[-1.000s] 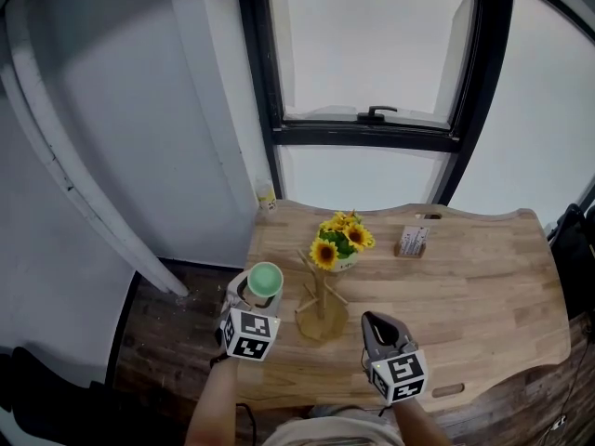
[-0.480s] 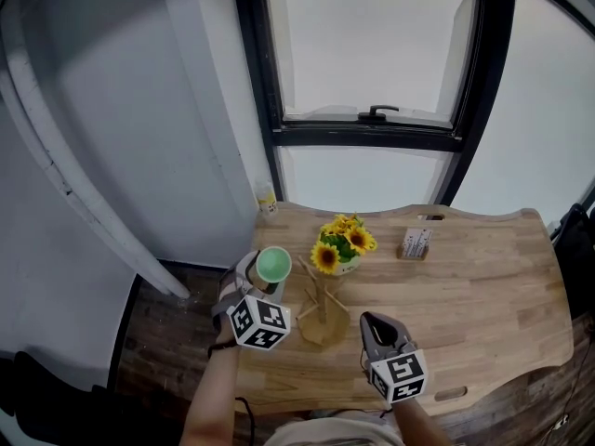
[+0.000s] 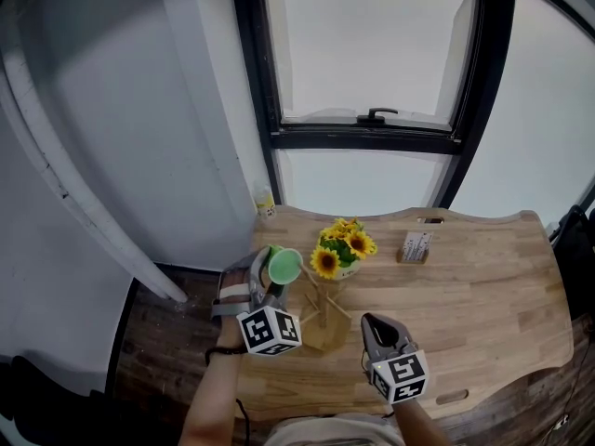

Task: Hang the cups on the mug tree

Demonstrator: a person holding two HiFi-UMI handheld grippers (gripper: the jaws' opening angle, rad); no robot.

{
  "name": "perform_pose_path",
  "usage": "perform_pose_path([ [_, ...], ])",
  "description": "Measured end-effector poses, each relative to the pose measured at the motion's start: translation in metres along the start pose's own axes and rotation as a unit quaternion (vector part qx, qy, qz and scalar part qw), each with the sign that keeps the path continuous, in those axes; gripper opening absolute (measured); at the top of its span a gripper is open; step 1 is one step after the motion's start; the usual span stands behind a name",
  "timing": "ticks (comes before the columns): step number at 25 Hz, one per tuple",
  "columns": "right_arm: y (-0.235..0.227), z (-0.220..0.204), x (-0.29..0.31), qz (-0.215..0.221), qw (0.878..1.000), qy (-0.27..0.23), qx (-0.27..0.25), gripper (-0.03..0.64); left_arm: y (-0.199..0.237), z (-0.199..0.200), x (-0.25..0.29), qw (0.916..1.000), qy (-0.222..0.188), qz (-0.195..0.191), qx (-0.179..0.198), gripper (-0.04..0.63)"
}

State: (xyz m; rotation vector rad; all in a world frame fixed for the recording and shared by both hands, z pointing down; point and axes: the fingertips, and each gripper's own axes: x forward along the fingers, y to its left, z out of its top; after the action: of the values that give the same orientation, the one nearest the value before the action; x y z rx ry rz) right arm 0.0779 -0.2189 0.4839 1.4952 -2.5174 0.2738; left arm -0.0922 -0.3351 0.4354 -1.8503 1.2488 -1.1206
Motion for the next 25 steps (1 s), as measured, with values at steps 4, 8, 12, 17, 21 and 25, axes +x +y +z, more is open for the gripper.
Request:
perform_pose_path([
  [4,0.003,-0.003,0.005,0.004,1.0,0.0,0.0,0.0,0.001,0.006,-0.005,0.9986,-0.002,0.018,0.05,0.289],
  [8,0.009,-0.004,0.01,0.01,1.0,0.002,-0.004,0.0,0.0,0.007,-0.007,0.996,-0.004,0.031,0.084,0.29],
  [12,0.011,-0.004,0.01,0.011,1.0,0.003,-0.006,0.0,-0.001,0.011,-0.01,0.992,-0.008,0.045,0.118,0.289],
  [17,0.01,-0.004,0.01,0.008,1.0,0.004,-0.006,0.0,-0.005,0.015,-0.012,0.9867,-0.015,0.055,0.152,0.29],
  [21,0.011,-0.006,0.01,0.009,1.0,0.006,-0.005,0.0,-0.008,0.016,-0.014,0.98,-0.019,0.073,0.184,0.288],
  [25,0.011,-0.006,0.01,0.01,1.0,0.006,-0.003,0.0,-0.009,0.018,-0.017,0.9757,-0.02,0.083,0.202,0.288],
])
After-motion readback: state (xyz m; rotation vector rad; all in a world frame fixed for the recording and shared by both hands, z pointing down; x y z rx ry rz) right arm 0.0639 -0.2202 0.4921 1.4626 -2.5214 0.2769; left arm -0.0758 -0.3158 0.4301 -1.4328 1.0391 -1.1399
